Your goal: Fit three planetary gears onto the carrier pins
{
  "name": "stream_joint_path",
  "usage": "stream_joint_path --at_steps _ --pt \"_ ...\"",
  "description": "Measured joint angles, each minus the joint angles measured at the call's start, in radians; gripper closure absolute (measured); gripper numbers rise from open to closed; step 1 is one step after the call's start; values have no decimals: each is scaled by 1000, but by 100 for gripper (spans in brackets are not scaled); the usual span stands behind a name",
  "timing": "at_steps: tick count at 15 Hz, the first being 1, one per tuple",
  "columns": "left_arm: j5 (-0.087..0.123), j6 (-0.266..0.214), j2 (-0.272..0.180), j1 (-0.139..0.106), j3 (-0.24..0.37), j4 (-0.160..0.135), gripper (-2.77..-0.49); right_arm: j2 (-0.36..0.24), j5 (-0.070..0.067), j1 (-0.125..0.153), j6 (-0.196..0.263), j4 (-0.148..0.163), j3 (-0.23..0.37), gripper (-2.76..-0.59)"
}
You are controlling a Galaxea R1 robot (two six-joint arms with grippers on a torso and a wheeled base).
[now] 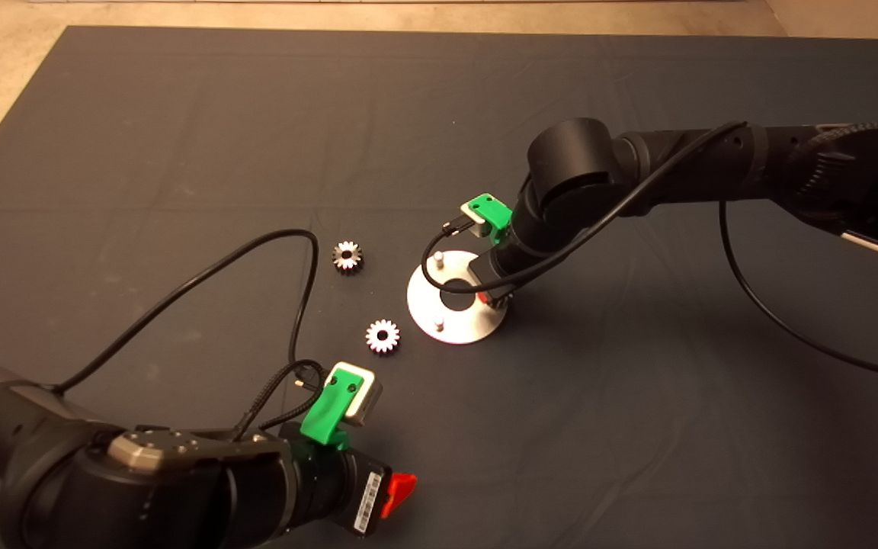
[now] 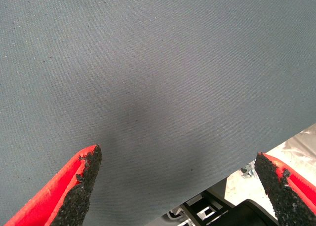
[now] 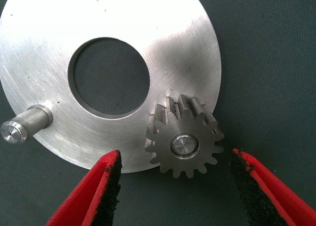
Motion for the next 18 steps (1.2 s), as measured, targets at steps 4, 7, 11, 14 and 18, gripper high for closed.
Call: stream_joint_path --at_steps 4,7,11,14,18 --pt "0 0 0 0 0 3 -222 0 -3 -11 0 0 -1 -180" --pt "0 0 -3 0 0 7 -222 0 -9 -10 0 0 0 -192" --pt "-1 1 -20 -1 0 8 -222 -39 -10 62 4 0 118 -192" --pt "0 10 -41 -3 0 8 -222 -211 -3 150 16 0 328 -192" --pt "0 80 -66 -39 0 8 -222 -520 -29 156 34 0 597 -192"
